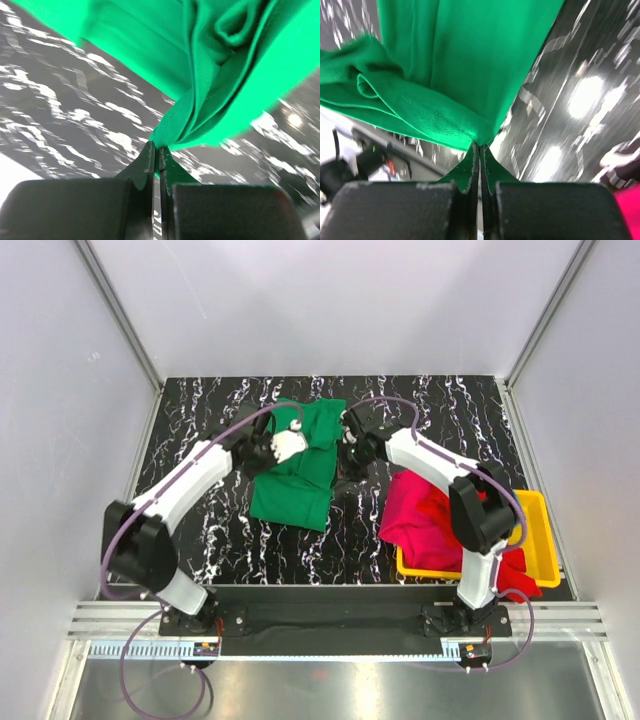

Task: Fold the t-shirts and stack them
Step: Fold the tshirt

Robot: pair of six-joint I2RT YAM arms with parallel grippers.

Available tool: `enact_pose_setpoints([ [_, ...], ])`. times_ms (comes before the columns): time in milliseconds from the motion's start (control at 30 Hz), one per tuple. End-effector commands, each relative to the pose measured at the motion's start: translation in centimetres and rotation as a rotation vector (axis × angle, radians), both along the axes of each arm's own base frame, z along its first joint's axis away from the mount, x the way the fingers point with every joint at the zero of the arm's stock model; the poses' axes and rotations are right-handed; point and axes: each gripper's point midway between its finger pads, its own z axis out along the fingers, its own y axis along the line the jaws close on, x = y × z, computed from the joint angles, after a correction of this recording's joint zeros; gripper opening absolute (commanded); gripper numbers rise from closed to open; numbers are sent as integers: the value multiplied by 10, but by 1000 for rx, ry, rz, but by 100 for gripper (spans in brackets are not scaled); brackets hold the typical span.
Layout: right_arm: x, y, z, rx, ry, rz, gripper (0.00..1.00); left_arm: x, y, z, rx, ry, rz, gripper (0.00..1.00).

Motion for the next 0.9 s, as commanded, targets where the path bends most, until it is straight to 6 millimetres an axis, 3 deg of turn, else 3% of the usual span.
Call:
enact_pose_setpoints([
  [0, 40, -5, 5, -2, -76, 11, 0, 60, 4, 16, 15, -144, 92, 0],
  [167, 79, -3, 6, 22, -110, -12, 0, 91, -2, -2, 28, -127, 102, 0],
  [200, 84, -4, -6, 12, -87, -18, 0, 94, -3, -5, 29, -124, 104, 0],
  [267, 96, -8, -7, 20, -88, -30, 0, 101, -5, -11, 25, -117, 103, 0],
  [300, 99, -8, -15, 16, -79, -31, 0, 104, -7, -13, 21, -115, 102, 0],
  [367, 108, -4, -11, 32, -98, -32, 0, 113, -9, -20, 21, -124, 103, 0],
  [400, 111, -3, -22, 24, -79, -27, 0, 116, -9, -21, 23, -129, 106, 0],
  [467, 117, 1, -22, 33, -71, -17, 0, 124, -9, -27, 19, -126, 119, 0],
  [533, 122, 1, -36, 29, -44, -28, 0, 129, -10, -29, 10, -127, 128, 0],
  [567, 125, 0, -37, 27, -47, -36, 1, 131, -11, -32, 2, -130, 127, 5],
  [600, 130, -5, -40, 22, -47, -52, 11, 133, -12, -34, -3, -131, 130, 9],
  [767, 158, -18, -35, 18, -112, -148, 37, 154, -12, -41, -16, -209, 157, 26],
  [833, 171, -23, -29, 7, -144, -175, 41, 167, -4, -36, -17, -254, 218, 41],
  [867, 184, -25, -17, -9, -195, -191, 41, 181, -2, -25, -30, -301, 246, 46],
])
